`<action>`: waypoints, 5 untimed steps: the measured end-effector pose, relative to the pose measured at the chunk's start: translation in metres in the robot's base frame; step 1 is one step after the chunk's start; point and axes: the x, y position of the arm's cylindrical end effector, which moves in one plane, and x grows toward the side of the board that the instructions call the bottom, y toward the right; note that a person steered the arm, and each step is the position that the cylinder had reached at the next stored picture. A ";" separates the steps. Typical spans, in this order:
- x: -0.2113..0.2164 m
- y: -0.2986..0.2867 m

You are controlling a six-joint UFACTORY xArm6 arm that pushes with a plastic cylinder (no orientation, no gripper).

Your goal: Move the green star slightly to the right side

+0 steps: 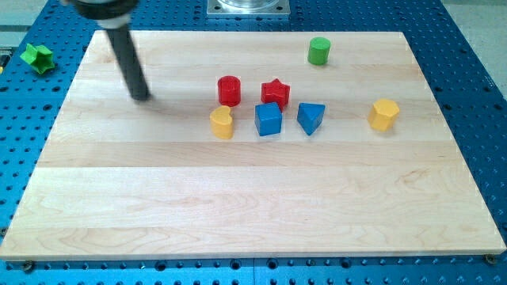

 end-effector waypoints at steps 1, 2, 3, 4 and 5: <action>0.005 0.024; 0.005 0.024; 0.009 0.022; 0.009 0.022; 0.009 0.023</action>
